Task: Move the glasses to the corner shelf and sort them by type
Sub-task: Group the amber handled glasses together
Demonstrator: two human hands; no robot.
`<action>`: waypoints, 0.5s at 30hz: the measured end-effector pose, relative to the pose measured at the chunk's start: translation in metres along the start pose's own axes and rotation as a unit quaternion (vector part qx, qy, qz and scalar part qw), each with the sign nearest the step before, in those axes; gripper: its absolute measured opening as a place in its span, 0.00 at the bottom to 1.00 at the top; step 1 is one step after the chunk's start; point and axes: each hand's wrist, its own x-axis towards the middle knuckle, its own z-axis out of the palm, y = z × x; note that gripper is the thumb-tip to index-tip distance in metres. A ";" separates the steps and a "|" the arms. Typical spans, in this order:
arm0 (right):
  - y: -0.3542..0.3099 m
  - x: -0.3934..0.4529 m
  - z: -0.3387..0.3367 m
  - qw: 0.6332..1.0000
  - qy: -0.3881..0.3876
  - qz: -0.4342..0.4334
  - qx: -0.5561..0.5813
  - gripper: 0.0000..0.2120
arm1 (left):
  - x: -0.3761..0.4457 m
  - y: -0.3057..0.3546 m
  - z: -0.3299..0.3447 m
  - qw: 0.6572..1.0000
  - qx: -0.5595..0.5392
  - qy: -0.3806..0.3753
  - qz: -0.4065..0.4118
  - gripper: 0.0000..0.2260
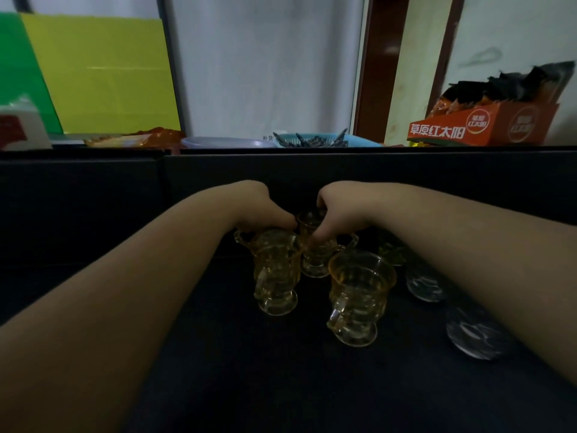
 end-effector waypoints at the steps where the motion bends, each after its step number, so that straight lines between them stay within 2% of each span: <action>1: 0.001 0.001 0.001 1.000 0.004 -0.003 0.004 0.26 | -0.001 0.001 0.001 1.000 -0.011 0.003 -0.002 0.26; 4: 0.004 0.003 0.003 1.000 0.025 -0.010 0.012 0.27 | -0.006 0.002 0.006 0.999 -0.043 0.019 -0.002 0.24; 9: 0.005 0.002 0.001 0.999 0.032 -0.028 0.017 0.36 | -0.013 -0.003 0.014 0.994 -0.096 0.060 0.005 0.21; 12: 0.004 0.001 0.001 0.999 0.028 -0.025 0.029 0.34 | -0.016 -0.003 0.017 0.988 -0.137 0.071 0.007 0.20; 15: 0.003 0.003 0.004 0.999 0.041 -0.010 0.020 0.30 | -0.015 -0.004 0.018 0.986 -0.150 0.076 -0.003 0.27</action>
